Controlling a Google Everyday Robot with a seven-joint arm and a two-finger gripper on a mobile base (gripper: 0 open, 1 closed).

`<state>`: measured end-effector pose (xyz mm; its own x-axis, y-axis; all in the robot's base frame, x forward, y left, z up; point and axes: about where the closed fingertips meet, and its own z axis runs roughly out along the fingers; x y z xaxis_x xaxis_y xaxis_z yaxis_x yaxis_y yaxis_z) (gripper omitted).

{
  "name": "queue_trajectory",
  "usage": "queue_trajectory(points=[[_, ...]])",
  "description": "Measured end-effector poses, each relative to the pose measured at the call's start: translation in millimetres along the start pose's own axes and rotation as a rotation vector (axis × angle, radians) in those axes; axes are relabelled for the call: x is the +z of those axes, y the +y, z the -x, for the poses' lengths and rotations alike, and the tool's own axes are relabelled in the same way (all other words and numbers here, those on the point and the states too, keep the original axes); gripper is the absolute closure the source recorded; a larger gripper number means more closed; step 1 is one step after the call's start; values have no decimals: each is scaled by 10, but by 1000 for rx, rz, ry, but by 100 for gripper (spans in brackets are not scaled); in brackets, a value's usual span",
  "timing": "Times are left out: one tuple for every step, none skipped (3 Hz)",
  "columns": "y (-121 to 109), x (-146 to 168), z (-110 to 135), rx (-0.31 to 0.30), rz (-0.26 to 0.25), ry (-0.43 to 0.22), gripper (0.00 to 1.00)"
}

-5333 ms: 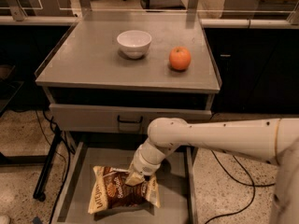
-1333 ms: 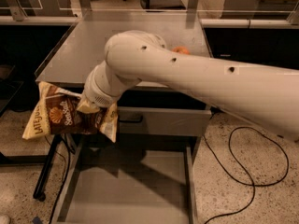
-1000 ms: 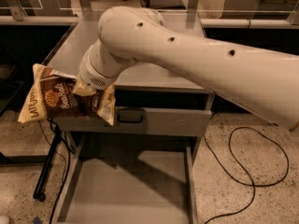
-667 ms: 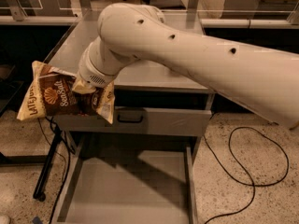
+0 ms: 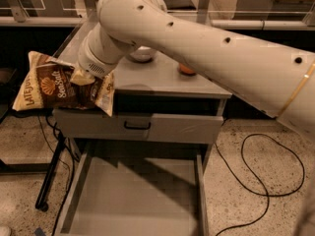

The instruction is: Pick brown chip bag from middle drawer and place on counter

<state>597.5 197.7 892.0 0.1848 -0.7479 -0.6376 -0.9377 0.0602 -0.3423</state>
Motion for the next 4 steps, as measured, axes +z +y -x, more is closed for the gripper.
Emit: queue_trajectory(points=[[-375, 72, 204, -12, 16, -34, 100], [-737, 22, 484, -43, 28, -62, 100], [-789, -39, 534, -43, 15, -74, 100], [-879, 16, 453, -16, 17, -69, 100]])
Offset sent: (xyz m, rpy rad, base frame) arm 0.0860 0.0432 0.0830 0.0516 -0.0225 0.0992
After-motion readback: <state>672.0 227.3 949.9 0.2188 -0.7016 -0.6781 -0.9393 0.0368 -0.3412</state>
